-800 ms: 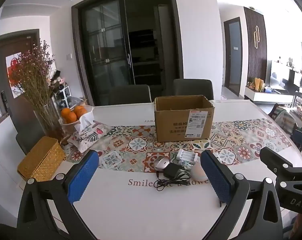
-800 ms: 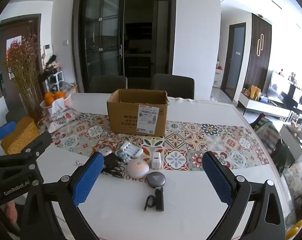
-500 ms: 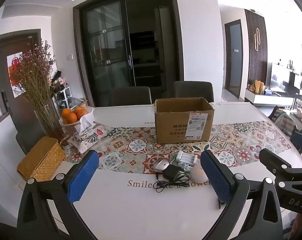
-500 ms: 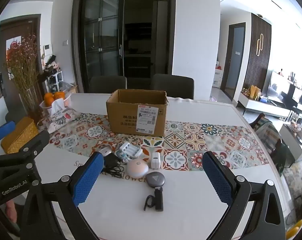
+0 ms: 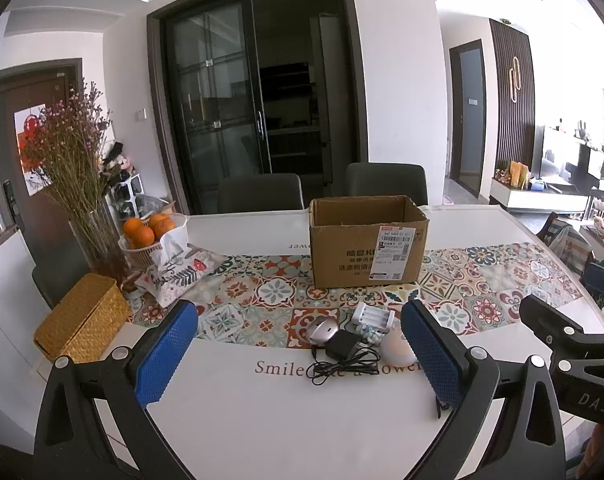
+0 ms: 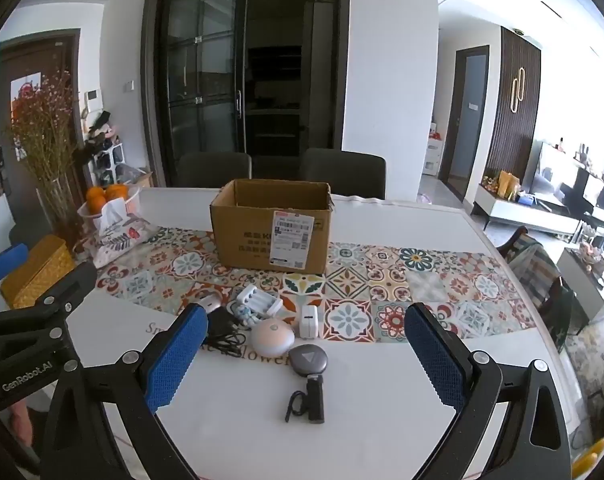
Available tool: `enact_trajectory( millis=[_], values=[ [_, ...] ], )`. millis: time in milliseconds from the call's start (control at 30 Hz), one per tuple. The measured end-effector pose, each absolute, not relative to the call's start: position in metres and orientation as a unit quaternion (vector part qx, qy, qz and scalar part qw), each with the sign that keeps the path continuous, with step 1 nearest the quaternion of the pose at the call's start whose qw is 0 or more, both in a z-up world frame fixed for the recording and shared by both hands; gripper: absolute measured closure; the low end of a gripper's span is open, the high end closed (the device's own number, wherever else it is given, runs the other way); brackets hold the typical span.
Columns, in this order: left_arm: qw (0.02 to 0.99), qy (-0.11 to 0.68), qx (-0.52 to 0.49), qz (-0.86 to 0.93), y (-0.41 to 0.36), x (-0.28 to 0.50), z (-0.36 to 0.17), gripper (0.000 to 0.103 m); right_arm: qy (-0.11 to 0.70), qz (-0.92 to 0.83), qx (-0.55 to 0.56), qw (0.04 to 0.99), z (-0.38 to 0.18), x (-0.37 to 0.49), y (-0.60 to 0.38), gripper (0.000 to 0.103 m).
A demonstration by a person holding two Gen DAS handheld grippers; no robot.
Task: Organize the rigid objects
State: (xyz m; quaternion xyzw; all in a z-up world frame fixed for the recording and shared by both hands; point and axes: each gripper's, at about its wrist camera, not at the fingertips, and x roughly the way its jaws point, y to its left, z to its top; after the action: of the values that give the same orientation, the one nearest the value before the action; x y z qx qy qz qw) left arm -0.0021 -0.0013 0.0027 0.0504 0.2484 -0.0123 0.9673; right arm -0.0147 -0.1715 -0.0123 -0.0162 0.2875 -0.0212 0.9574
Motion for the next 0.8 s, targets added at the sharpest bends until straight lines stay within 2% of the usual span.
enact_trajectory(
  millis=[800],
  values=[
    [0.967,0.248,0.049,-0.011,-0.001,-0.003,0.003,0.000,0.286,-0.020,-0.018,0.958,-0.012,-0.014,-0.179,0.004]
  ],
)
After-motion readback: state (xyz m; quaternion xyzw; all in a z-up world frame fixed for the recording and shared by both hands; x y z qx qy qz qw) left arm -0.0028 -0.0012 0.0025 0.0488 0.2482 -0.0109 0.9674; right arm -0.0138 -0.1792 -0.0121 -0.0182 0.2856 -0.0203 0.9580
